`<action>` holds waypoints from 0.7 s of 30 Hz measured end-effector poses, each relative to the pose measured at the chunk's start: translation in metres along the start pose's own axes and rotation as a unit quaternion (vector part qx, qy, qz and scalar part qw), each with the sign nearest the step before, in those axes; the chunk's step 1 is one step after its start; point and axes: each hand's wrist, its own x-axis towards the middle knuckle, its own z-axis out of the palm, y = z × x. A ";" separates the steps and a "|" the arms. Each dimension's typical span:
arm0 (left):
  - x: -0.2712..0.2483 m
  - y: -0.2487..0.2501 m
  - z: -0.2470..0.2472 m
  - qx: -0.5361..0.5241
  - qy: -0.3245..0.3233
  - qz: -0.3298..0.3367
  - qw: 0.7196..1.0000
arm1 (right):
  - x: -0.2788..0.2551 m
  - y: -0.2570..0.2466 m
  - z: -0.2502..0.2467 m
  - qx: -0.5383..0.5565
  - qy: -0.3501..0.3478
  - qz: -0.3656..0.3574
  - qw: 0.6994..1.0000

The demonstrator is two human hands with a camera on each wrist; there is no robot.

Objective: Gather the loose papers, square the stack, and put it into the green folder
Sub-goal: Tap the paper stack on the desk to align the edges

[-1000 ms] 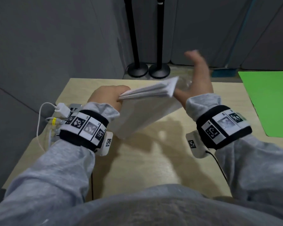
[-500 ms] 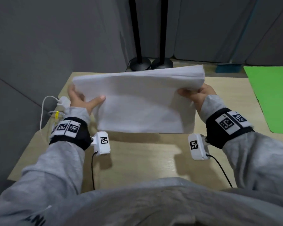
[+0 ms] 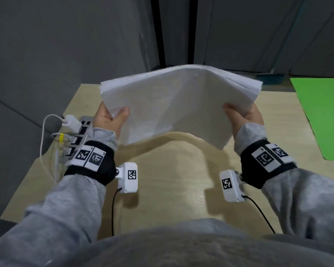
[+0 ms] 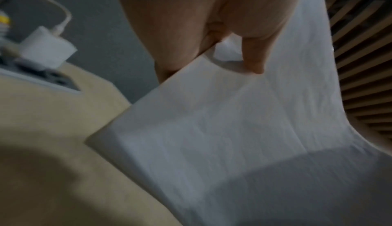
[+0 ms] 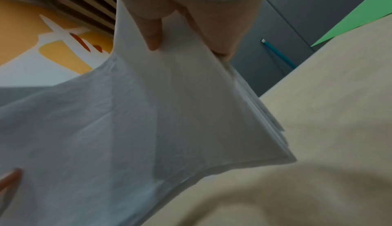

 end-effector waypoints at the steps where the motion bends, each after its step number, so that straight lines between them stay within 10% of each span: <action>1: -0.002 -0.008 0.000 0.011 0.000 -0.024 1.000 | -0.003 0.005 -0.002 -0.025 -0.004 0.010 1.000; 6: -0.011 -0.044 0.006 0.098 0.061 -0.174 0.978 | -0.013 0.027 -0.006 -0.191 -0.047 0.029 0.980; 21: -0.009 -0.018 0.005 0.142 0.114 -0.134 0.974 | -0.009 0.029 0.003 -0.079 -0.008 0.026 0.997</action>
